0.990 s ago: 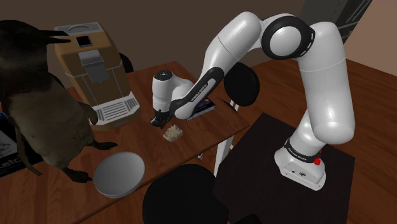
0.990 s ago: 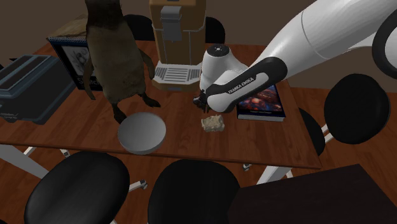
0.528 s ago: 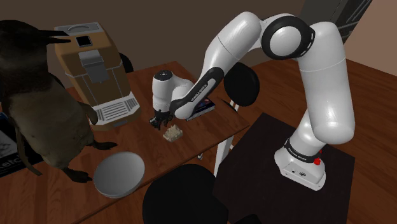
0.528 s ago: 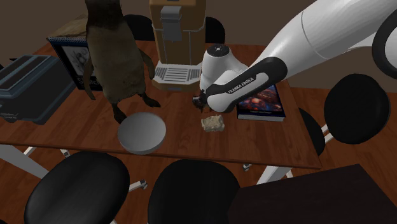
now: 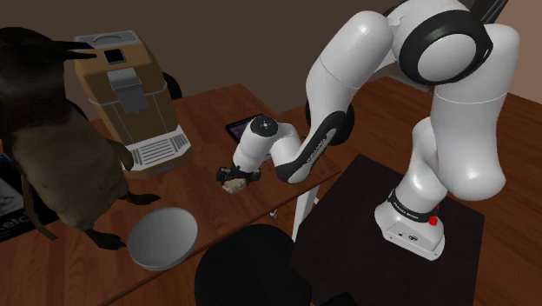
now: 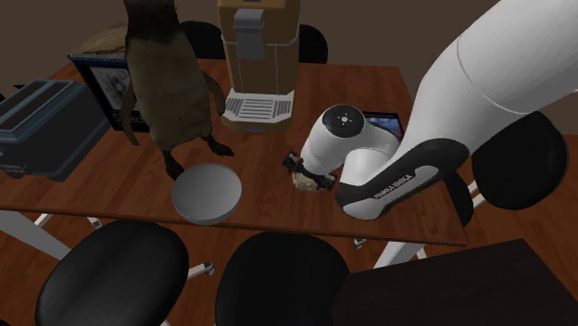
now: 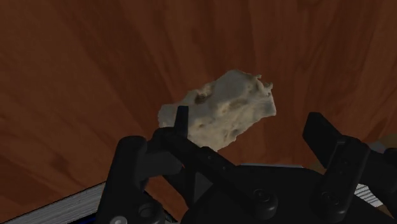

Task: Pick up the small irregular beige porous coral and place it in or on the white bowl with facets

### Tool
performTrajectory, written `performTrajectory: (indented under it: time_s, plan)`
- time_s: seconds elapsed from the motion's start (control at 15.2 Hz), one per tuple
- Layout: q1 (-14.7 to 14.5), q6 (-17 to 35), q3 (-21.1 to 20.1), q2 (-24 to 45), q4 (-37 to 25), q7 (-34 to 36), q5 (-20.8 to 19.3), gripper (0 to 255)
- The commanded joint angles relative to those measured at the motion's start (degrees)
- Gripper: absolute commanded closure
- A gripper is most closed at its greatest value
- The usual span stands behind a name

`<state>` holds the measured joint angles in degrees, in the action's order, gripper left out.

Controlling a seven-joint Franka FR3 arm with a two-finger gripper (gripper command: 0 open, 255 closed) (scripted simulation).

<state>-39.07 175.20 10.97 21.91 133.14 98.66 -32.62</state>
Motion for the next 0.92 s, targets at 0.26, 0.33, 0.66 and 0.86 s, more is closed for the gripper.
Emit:
performTrajectory:
  time_s: [0.26, 0.33, 0.66, 0.86]
  plan:
    - [-17.45, 7.21, 15.86, 3.74, 1.6, 19.65, -4.04, 0]
    - [-17.15, 7.68, 15.65, 4.74, 1.02, 19.64, -3.84, 0]
    - [-16.34, 8.79, 15.1, 7.3, -0.54, 19.73, -3.46, 0]
    - [-16.34, 8.79, 15.1, 7.3, -0.54, 19.73, -3.46, 0]
